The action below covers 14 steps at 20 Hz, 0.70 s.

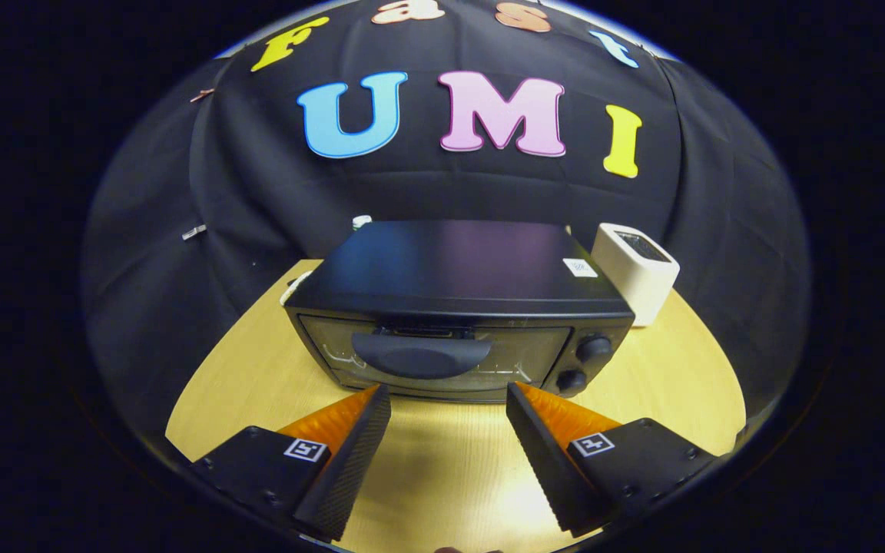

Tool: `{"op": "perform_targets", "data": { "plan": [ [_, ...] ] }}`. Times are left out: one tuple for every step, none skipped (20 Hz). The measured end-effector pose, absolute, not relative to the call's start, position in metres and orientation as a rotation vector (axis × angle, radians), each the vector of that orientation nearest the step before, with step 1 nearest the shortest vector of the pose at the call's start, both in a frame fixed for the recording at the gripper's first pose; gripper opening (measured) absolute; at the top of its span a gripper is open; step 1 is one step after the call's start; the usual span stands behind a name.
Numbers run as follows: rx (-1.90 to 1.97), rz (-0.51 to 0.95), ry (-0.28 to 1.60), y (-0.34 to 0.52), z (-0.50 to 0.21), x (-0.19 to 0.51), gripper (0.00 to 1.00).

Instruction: Open the toaster oven, put the food inside, and close the toaster oven door.

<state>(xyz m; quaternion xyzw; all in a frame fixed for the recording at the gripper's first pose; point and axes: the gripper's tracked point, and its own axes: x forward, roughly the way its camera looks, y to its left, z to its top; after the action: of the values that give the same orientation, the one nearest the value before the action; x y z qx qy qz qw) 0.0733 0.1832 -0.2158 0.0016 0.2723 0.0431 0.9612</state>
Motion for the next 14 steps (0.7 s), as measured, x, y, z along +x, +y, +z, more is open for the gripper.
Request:
{"op": "perform_targets", "data": {
  "plan": [
    [-0.009, 0.100, 0.520, 0.177, -0.207, 0.071, 0.99],
    [-0.023, 0.110, 0.490, 0.170, -0.196, 0.068, 0.99],
    [-0.035, 0.122, 0.462, 0.162, -0.186, 0.065, 0.98],
    [-0.048, 0.126, 0.434, 0.151, -0.177, 0.063, 0.98],
    [-0.061, 0.123, 0.407, 0.138, -0.168, 0.063, 0.97],
    [-0.070, 0.110, 0.378, 0.122, -0.156, 0.063, 0.99],
    [-0.072, 0.097, 0.343, 0.106, -0.144, 0.065, 0.99],
    [-0.072, 0.080, 0.309, 0.088, -0.131, 0.065, 0.99],
    [-0.070, 0.061, 0.285, 0.070, -0.120, 0.065, 0.99],
    [-0.064, 0.040, 0.263, 0.051, -0.110, 0.064, 0.99],
    [-0.055, 0.019, 0.238, 0.032, -0.098, 0.063, 0.99],
    [-0.043, 0.000, 0.214, 0.014, -0.087, 0.063, 0.98],
    [-0.033, -0.021, 0.188, -0.004, -0.077, 0.062, 0.98],
    [-0.026, -0.046, 0.176, -0.025, -0.071, 0.062, 0.98]
  ]
}}
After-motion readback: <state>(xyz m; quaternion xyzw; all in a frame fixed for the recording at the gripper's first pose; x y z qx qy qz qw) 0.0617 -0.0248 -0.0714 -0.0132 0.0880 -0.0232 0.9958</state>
